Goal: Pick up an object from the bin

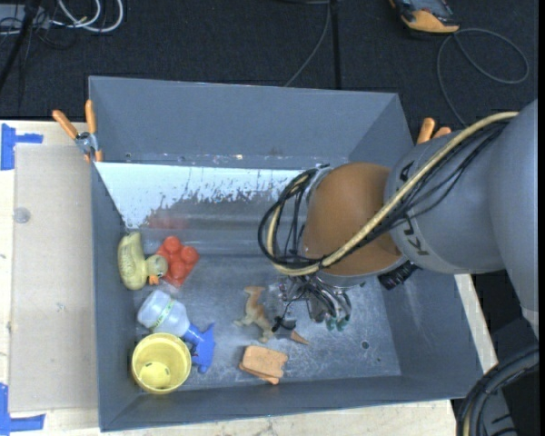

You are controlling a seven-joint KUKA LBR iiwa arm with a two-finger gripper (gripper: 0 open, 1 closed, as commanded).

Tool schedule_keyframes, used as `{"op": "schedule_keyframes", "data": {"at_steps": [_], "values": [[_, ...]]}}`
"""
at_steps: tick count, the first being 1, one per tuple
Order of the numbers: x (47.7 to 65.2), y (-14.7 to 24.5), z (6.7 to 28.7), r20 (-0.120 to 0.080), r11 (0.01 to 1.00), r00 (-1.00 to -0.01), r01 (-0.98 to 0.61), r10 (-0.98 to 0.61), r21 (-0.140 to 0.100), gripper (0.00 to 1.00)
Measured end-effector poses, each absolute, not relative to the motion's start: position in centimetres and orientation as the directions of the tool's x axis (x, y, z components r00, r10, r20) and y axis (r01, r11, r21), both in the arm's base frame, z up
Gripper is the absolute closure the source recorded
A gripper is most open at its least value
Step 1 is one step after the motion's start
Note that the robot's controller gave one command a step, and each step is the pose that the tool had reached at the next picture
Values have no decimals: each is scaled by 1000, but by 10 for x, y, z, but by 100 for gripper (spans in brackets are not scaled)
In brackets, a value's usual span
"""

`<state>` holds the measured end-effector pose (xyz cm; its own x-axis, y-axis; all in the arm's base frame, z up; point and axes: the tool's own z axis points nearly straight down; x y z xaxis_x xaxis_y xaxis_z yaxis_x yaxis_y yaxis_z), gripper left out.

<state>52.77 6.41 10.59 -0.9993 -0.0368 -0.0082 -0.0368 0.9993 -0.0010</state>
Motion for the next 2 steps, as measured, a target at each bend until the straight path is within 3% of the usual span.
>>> {"op": "schedule_keyframes", "data": {"at_steps": [1, 2], "values": [[530, 58, 129, -15, 998, -998, -66, -66, -1, 0], [530, 58, 129, -15, 998, -998, -65, -65, -1, 0]]}}
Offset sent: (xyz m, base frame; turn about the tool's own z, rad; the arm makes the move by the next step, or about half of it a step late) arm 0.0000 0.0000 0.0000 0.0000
